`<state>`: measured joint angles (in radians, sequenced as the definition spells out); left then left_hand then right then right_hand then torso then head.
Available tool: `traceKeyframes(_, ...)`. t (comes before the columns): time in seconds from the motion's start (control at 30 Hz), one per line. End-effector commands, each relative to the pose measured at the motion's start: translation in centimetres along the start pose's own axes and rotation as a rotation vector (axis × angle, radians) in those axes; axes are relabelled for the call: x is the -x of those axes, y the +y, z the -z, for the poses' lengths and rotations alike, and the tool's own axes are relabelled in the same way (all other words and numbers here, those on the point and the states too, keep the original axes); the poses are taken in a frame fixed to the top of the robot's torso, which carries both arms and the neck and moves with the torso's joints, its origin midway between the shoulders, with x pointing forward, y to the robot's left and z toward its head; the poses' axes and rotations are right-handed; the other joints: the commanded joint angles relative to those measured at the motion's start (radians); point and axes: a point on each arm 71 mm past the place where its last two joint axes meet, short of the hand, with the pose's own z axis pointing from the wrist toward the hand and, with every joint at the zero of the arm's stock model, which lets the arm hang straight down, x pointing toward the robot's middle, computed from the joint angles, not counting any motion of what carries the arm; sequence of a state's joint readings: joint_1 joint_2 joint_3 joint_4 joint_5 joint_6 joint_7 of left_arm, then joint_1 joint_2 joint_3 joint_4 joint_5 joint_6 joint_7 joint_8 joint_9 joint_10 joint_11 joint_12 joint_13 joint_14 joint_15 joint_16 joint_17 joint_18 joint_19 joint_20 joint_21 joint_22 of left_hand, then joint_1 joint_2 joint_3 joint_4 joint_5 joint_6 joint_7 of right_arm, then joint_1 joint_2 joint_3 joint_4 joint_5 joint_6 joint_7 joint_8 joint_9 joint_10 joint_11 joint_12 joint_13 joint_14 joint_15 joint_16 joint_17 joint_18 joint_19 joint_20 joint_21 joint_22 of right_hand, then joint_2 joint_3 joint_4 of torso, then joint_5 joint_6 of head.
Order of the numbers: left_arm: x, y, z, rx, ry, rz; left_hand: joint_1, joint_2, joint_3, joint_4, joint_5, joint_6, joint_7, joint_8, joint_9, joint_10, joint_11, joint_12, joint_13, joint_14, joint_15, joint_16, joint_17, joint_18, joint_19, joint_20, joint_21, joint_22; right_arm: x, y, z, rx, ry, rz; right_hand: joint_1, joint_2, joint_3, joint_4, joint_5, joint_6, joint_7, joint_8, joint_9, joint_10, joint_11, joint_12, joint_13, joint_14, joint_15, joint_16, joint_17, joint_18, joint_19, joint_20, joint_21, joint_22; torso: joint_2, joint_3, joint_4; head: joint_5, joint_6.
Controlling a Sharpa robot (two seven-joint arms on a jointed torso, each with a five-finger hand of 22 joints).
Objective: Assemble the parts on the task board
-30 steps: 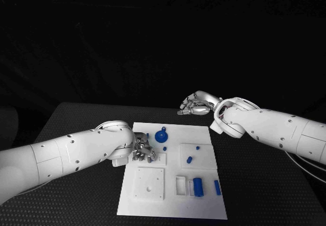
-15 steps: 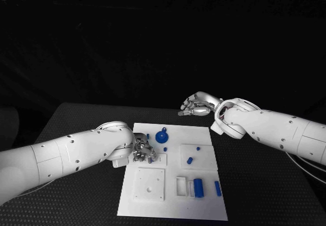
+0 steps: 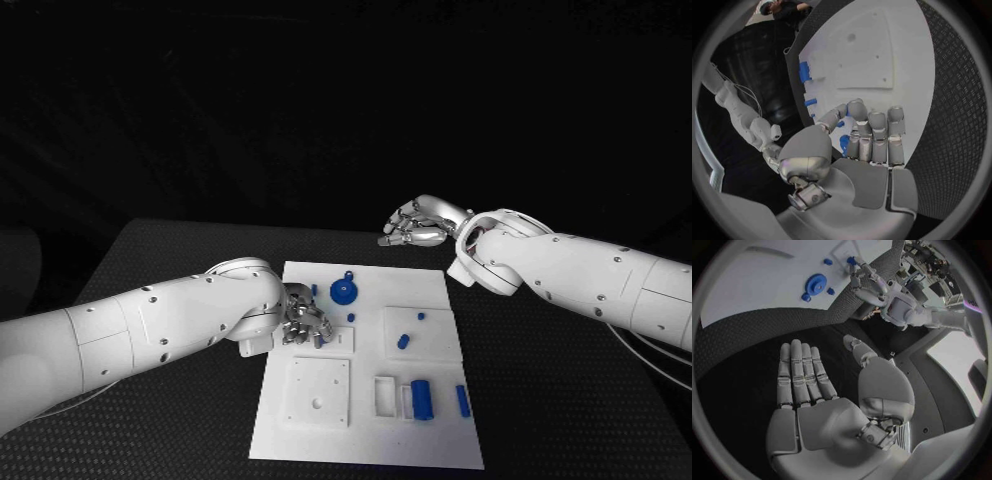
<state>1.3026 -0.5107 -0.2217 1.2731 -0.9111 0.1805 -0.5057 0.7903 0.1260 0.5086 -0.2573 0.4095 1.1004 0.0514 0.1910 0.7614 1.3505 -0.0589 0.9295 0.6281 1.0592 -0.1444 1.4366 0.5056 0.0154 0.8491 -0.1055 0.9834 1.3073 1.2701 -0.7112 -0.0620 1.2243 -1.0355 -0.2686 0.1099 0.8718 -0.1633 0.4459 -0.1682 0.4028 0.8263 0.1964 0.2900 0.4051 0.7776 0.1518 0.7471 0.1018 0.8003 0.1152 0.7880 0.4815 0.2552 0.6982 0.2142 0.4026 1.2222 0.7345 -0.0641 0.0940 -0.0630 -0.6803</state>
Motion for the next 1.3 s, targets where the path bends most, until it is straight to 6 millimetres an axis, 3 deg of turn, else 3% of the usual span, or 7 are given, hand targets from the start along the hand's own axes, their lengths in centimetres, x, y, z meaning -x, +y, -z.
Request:
traceKeyframes(0.03, -0.1, -0.6, 0.0, -0.009, -0.016, -0.008, 0.025, 0.029, 0.034, -0.035, 0.015, 0.007, -0.002, 0.004, 0.0, 0.003, -0.004, 0.005, 0.001, 0.013, -0.019, 0.005, 0.001, -0.001, 0.009, -0.139, 0.006, 0.02, -0.1, 0.0, 0.0, 0.004, 0.014, 0.0, 0.0, 0.001, 0.0, 0.003, 0.005, -0.004, 0.0, 0.005, -0.001, 0.004, 0.003, 0.005, -0.001, -0.005, 0.004, 0.006, -0.002, 0.006, 0.0, 0.003, -0.007, 0.001, 0.0, -0.0003, -0.0003, 0.0, 0.0)
traceKeyframes(0.67, 0.6, -1.5, 0.6, -0.007, -0.022, -0.09, 0.033, 0.025, 0.04, -0.035, 0.019, 0.01, -0.004, 0.007, -0.001, 0.004, -0.006, 0.007, 0.002, 0.016, -0.021, 0.006, 0.002, 0.001, 0.011, -0.141, 0.009, 0.02, -0.3, 0.0, -0.1, 0.003, 0.018, -0.001, 0.0, 0.001, -0.001, 0.003, 0.006, -0.005, 0.0, 0.006, -0.002, 0.004, 0.003, 0.005, -0.003, -0.005, 0.005, 0.006, -0.002, 0.006, 0.0, 0.004, -0.008, 0.002, 0.001, -0.0014, 0.0005, 0.0, 0.001)
traceKeyframes(0.93, 0.4, -1.4, 0.8, 0.0, 0.069, -0.12, 0.038, 0.023, 0.043, -0.036, 0.019, 0.01, -0.004, 0.008, -0.002, 0.004, -0.006, 0.007, 0.002, 0.016, -0.021, 0.006, 0.002, 0.001, 0.009, -0.142, 0.01, 0.02, -0.4, -0.1, -0.1, 0.002, 0.021, -0.002, 0.0, 0.002, -0.001, 0.003, 0.006, -0.005, 0.0, 0.006, -0.002, 0.004, 0.003, 0.006, -0.003, -0.005, 0.005, 0.007, -0.002, 0.006, 0.0, 0.004, -0.008, 0.002, 0.0, -0.0008, 0.0004, 0.001, -0.002)
traceKeyframes(1.3, 1.6, -1.6, 0.7, -0.012, 0.217, -0.07, 0.046, 0.023, 0.046, -0.036, 0.021, 0.011, -0.004, 0.009, -0.003, 0.002, -0.006, 0.007, 0.002, 0.014, -0.021, 0.006, 0.001, 0.0, 0.004, -0.141, 0.011, 0.021, -0.6, -0.1, -0.1, 0.001, 0.025, -0.004, 0.0, 0.002, -0.001, 0.003, 0.006, -0.005, 0.0, 0.006, -0.002, 0.003, 0.003, 0.006, -0.004, -0.005, 0.005, 0.007, -0.003, 0.007, 0.0, 0.004, -0.009, 0.003, 0.001, -0.0009, -0.0006, 0.005, 0.001)
